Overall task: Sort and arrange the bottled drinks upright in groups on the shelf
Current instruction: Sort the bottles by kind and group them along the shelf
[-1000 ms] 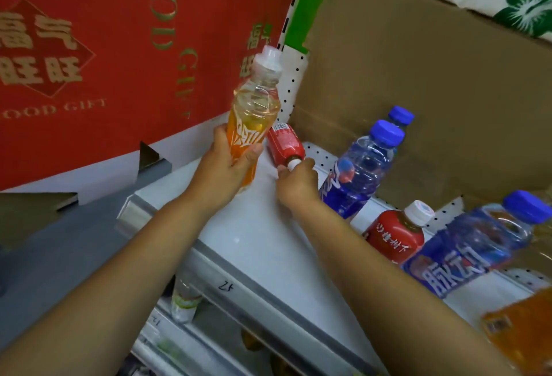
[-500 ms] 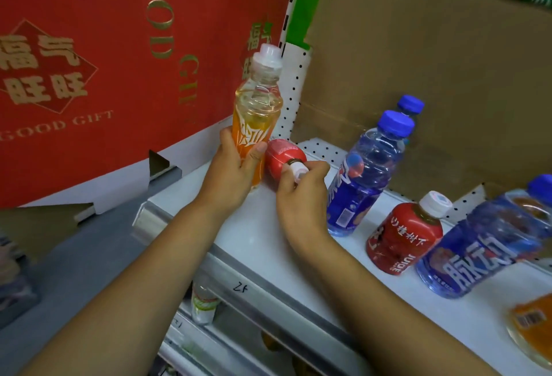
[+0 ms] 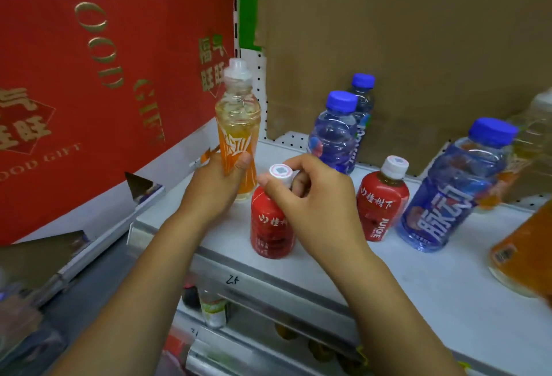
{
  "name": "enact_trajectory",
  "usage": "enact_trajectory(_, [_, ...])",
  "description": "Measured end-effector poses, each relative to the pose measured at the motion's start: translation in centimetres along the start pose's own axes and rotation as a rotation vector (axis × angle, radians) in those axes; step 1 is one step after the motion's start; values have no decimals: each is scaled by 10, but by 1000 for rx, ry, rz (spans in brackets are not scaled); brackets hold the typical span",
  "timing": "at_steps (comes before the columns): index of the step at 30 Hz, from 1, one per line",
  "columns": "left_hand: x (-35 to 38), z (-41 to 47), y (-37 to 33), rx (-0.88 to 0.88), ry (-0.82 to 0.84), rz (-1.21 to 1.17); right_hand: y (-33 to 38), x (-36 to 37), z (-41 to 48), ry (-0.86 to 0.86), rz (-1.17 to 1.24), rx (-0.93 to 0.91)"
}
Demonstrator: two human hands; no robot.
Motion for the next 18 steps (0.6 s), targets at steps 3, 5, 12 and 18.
enact_trajectory(3, [-4,-32,0,-114,-198,-69,-3,-6,-1,66,-20,-23])
enact_trajectory(5, [-8,-69,-11,-38,-415,-269,-13,-19,-6,-48,-35,-42])
enact_trajectory(12, [40,-110,-40,11,73,-377,-71,-70,-27,-473,-223,164])
enact_trajectory(18, [55,-112,-54,59,62,-317,-101,-62,-23,-129,-277,322])
Point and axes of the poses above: each hand's wrist, its own z-axis towards the middle knuckle, its own x-axis out of the palm, y = z × x, the point moved 5 cm from there along z, towards the middle knuckle, and after that the axes turned 11 degrees about -z, right-handed, at the moved point
